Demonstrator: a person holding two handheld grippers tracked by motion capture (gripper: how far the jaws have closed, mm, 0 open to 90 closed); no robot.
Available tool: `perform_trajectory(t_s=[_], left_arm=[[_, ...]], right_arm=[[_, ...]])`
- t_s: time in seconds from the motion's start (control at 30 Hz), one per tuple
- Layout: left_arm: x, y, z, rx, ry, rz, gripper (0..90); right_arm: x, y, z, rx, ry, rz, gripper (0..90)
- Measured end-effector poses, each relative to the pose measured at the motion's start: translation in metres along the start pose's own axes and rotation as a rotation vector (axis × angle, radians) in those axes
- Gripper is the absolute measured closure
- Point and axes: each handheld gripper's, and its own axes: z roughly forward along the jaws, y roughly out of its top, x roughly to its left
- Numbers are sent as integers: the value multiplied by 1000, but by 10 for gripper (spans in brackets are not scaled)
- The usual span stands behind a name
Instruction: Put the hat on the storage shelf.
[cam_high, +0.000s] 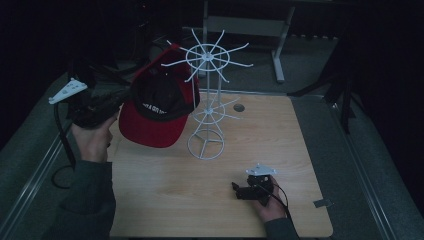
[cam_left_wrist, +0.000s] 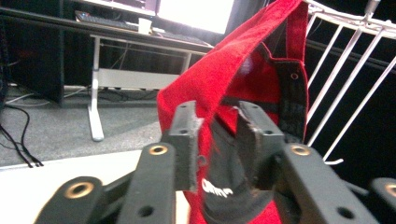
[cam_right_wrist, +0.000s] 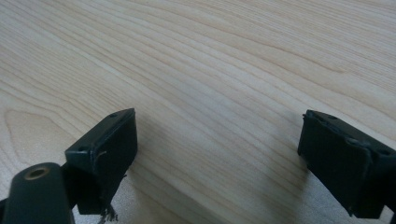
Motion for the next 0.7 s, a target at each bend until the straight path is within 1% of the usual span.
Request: perform_trajectory(t_s=[0.2, 0.3, 0.37, 0.43, 0.53, 0.7], left_arm=[[1, 2, -4, -15, 11, -7, 527], [1, 3, -6, -19, 4, -18, 478], [-1, 4, -7, -15, 5, -11, 460], [-4, 5, -7, 0, 6, 3, 430], [-8, 6, -7, 14, 7, 22, 408], [-10, 4, -6, 27, 2, 19, 401]], right_arm=[[0, 0, 0, 0, 0, -1, 117], [0, 0, 0, 0, 0, -1, 117], [0, 0, 0, 0, 0, 0, 117], [0, 0, 0, 0, 0, -1, 117], [0, 0, 0, 0, 0, -1, 117], [0, 0, 0, 0, -1, -1, 117]])
